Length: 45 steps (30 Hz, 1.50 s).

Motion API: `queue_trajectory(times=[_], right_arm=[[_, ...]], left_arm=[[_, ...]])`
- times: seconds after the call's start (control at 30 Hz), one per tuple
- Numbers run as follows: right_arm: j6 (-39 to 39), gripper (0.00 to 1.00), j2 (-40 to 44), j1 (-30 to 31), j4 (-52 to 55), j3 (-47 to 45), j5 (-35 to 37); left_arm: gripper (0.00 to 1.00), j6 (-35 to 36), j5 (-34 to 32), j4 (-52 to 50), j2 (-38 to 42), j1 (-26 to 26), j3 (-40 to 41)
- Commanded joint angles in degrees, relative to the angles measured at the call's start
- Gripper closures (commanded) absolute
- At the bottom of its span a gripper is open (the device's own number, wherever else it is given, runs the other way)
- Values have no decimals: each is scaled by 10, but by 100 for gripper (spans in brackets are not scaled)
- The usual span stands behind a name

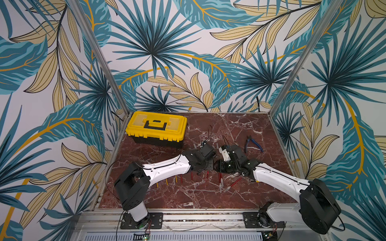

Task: Remove protective caps from carving knives
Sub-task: Pick up the carving knife from the center of the board.

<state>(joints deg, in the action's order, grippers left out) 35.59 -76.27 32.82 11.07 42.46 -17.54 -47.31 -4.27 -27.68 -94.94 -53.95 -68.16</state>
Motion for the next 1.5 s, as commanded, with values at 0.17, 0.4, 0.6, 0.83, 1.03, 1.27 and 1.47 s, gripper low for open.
queue_trajectory(times=[0.17,0.4,0.6,0.83,1.03,1.27,1.47], right_arm=[[25,61,-26,-4,-52,44,-59],[22,60,-7,-8,-56,40,-55],[33,60,-23,-12,-71,44,-55],[53,69,-47,-13,-105,47,-78],[61,95,-54,-14,-114,49,-99],[71,100,-53,-17,-120,52,-105],[71,100,-57,-21,-118,58,-105]], left_arm=[[100,9,27,18,28,0,35],[100,9,30,19,47,3,40],[100,10,31,19,67,4,41],[99,7,31,19,80,5,46],[99,3,28,19,91,11,52],[52,-3,29,18,101,23,63],[33,-15,30,16,104,25,80]])
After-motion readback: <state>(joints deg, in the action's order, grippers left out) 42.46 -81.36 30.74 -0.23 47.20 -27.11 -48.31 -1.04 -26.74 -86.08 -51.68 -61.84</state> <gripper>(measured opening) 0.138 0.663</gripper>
